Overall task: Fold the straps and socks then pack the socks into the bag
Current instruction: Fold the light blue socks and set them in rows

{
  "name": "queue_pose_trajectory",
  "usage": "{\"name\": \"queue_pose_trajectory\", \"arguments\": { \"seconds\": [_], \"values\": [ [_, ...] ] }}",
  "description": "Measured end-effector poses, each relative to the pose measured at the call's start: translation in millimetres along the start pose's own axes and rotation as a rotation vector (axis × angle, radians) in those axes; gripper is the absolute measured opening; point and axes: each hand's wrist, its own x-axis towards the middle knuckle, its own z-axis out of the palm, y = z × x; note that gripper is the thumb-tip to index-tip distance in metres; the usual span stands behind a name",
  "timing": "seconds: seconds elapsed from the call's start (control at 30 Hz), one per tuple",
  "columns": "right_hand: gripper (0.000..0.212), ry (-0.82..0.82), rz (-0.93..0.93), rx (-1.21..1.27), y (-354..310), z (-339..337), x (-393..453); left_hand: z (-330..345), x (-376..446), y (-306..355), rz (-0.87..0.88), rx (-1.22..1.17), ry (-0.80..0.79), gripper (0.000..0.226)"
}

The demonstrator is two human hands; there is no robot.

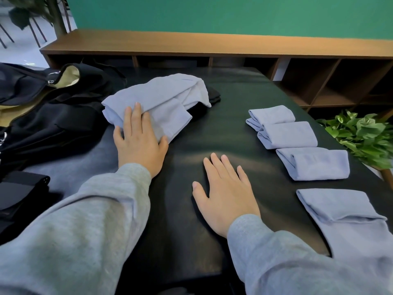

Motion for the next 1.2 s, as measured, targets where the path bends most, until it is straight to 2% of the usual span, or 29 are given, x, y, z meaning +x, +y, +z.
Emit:
{"name": "queue_pose_trajectory", "arguments": {
  "seconds": [0.17, 0.33, 0.47, 0.6, 0.7, 0.8, 0.9, 0.97, 1.07, 1.2],
  "values": [
    [0.062, 0.003, 0.003, -0.002, 0.1, 0.5, 0.0, -3.8, -4.9, 1.0, 0.052, 0.010, 0.060, 0.065],
    [0.059, 0.019, 0.001, 0.034, -0.1, 0.3, -0.4, -11.9, -34.2, -3.7, 0.263, -0.053, 0.300, 0.047],
    [0.055, 0.102, 0.000, 0.152, -0.8, -3.1, -6.4, -22.3, -70.2, -7.3, 0.387, -0.118, 0.396, 0.037],
    [0.055, 0.205, -0.044, 0.287, -4.5, -9.0, -18.1, -32.5, -101.8, -6.7, 0.440, -0.235, 0.339, 0.041],
    [0.059, 0.220, -0.181, 0.248, -7.2, -5.2, -26.4, -37.2, -120.1, -3.9, 0.441, -0.391, 0.213, 0.042],
    [0.053, 0.247, -0.249, 0.242, -12.1, 3.6, -34.8, -42.6, -135.1, -3.2, 0.455, -0.491, 0.114, 0.045],
    [0.039, 0.303, -0.302, 0.252, -13.8, 11.4, -41.3, -48.4, -146.1, 0.6, 0.414, -0.559, 0.078, 0.040],
    [0.031, 0.255, -0.287, 0.258, -13.7, 10.8, -43.5, -51.5, -151.1, -1.8, 0.329, -0.545, 0.089, 0.039],
    [0.021, 0.234, -0.225, 0.328, -12.5, 6.2, -45.4, -54.4, -158.6, -16.2, 0.150, -0.487, 0.104, 0.049],
    [0.010, 0.255, -0.139, 0.392, -10.9, 2.7, -44.5, -59.8, -159.9, -21.9, 0.016, -0.603, -0.014, 0.057]
  ]
}}
